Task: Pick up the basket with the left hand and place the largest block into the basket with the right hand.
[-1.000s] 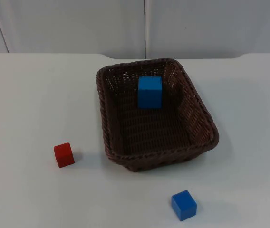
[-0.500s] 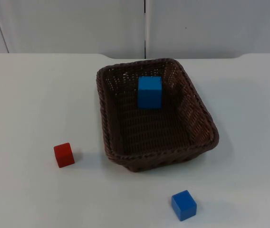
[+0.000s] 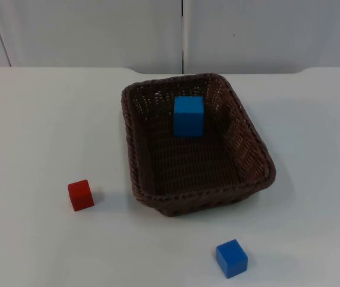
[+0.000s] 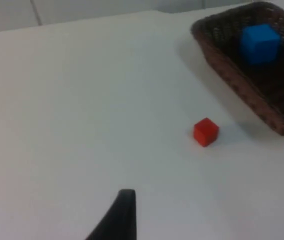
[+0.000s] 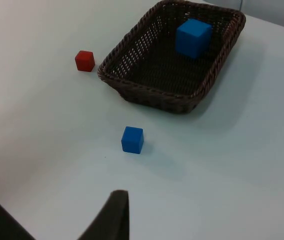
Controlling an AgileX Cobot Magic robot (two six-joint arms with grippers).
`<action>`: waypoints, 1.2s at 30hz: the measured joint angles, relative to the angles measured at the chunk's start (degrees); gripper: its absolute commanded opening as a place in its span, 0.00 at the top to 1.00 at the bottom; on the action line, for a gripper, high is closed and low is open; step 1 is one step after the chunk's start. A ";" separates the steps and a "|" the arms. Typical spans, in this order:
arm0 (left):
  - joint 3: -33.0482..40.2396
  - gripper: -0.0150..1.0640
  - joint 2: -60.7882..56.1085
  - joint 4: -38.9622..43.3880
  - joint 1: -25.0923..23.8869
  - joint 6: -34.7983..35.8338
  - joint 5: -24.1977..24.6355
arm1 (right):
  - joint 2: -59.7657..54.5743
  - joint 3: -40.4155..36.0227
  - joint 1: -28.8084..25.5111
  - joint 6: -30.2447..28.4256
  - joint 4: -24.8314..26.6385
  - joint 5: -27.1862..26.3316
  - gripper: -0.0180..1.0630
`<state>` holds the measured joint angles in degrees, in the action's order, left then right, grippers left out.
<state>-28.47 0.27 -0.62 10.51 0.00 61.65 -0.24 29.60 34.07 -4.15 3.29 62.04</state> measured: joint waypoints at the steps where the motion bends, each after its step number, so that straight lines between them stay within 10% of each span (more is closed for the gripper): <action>1: 0.00 0.01 0.00 0.00 -1.58 0.00 0.00 | 0.00 0.00 0.00 0.00 0.00 0.00 0.01; 21: 0.00 0.01 0.00 0.00 -13.85 0.00 0.00 | 0.00 0.00 -0.30 0.09 0.00 0.00 0.01; 36: 0.00 0.01 0.00 0.00 -13.85 0.00 0.00 | 0.00 0.00 -21.37 0.09 0.00 0.00 0.01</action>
<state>-28.47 0.27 -0.62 -3.34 0.00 61.65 -0.24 29.60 12.70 -4.06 3.29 62.04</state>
